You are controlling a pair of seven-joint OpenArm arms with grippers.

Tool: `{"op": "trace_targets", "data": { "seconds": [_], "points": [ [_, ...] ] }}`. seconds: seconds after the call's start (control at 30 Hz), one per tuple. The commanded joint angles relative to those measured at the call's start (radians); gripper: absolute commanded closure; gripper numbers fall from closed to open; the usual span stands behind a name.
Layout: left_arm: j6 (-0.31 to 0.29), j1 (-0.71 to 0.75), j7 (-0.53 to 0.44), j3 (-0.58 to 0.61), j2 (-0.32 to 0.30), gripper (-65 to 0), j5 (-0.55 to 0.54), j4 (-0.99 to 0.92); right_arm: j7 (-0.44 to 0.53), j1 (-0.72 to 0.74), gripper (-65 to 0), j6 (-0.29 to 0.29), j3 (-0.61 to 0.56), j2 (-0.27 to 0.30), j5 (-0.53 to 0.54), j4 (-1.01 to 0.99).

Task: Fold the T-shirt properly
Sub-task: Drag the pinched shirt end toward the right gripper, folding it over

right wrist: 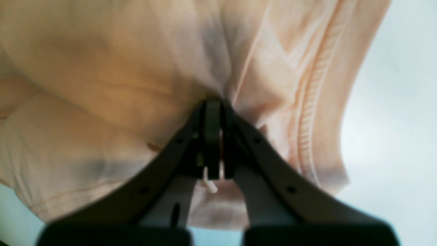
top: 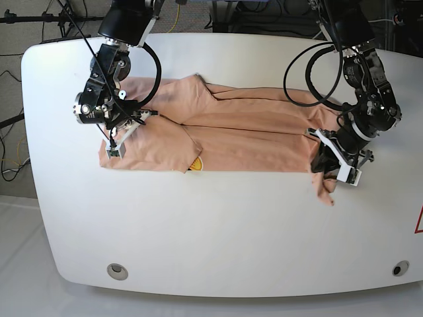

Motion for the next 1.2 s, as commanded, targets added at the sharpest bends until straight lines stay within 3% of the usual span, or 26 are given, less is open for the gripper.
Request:
{"op": "trace_targets", "data": {
  "seconds": [0.0,0.17,0.77,0.83,1.17],
  "points": [
    [0.006,-0.006,-0.007,0.018,0.008,-3.0,-0.009,0.053,0.006,0.015,-0.3,-0.001,-0.001,0.004,-0.003,0.01],
    [0.006,0.015,-0.009,0.059,0.051,-2.3,-0.007,0.11,-0.001,0.018,-0.4,0.0,-0.004,0.004,-0.004,0.012],
    [0.006,0.075,-0.034,0.104,0.096,-1.9,-0.018,0.123,-0.002,0.02,-0.4,-0.002,-0.004,0.004,-0.007,0.016],
    [0.006,0.062,-0.017,0.144,0.128,-2.2,-0.016,0.124,-0.009,0.018,-0.5,-0.002,-0.008,0.0,-0.01,0.012],
    [0.006,0.051,-0.024,0.236,0.167,-2.7,-0.02,0.09,-0.013,0.018,-0.6,-0.004,-0.01,0.0,-0.01,0.013]
  ]
}}
